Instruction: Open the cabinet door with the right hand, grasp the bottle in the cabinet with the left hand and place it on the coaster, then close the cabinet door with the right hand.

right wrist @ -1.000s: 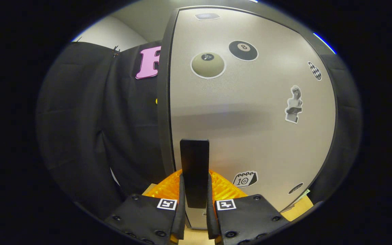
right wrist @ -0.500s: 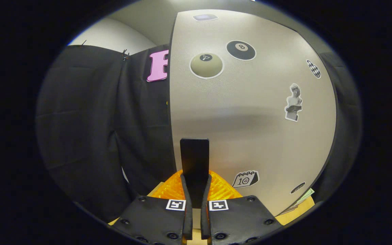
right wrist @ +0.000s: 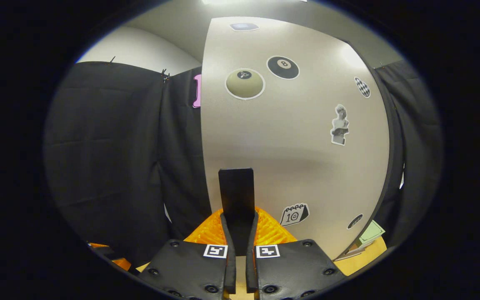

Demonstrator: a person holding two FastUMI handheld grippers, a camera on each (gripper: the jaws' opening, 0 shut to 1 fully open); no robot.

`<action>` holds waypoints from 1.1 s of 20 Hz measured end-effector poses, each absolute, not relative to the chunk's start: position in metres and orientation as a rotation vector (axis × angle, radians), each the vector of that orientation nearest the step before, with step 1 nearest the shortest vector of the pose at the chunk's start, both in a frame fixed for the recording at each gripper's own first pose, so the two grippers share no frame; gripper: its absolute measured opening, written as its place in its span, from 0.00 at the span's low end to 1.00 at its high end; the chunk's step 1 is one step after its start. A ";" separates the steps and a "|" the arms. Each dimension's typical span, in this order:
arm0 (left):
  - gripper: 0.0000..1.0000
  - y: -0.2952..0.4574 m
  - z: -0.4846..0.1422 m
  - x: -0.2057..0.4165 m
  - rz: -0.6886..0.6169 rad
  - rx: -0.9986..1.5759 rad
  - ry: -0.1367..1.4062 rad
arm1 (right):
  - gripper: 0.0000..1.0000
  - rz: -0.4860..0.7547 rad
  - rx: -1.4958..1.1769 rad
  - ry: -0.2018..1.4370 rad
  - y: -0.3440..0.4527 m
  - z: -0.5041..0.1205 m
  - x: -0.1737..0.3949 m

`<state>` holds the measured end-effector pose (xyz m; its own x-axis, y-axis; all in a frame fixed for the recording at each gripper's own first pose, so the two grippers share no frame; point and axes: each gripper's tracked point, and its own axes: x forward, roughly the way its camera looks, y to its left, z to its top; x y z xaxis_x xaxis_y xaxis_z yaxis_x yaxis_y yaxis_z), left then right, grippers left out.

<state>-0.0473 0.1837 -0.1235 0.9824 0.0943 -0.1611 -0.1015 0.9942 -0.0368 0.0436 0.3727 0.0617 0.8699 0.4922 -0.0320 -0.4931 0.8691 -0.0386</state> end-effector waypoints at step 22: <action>0.93 0.074 -0.110 -0.004 -0.130 -0.046 0.150 | 0.11 0.398 0.009 0.049 0.304 0.063 0.013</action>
<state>-0.0044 0.0744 -0.1096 0.9803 -0.1324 -0.1463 0.1255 0.9905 -0.0556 0.0134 0.3039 0.0630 0.9208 0.3874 -0.0456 -0.3869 0.9219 0.0186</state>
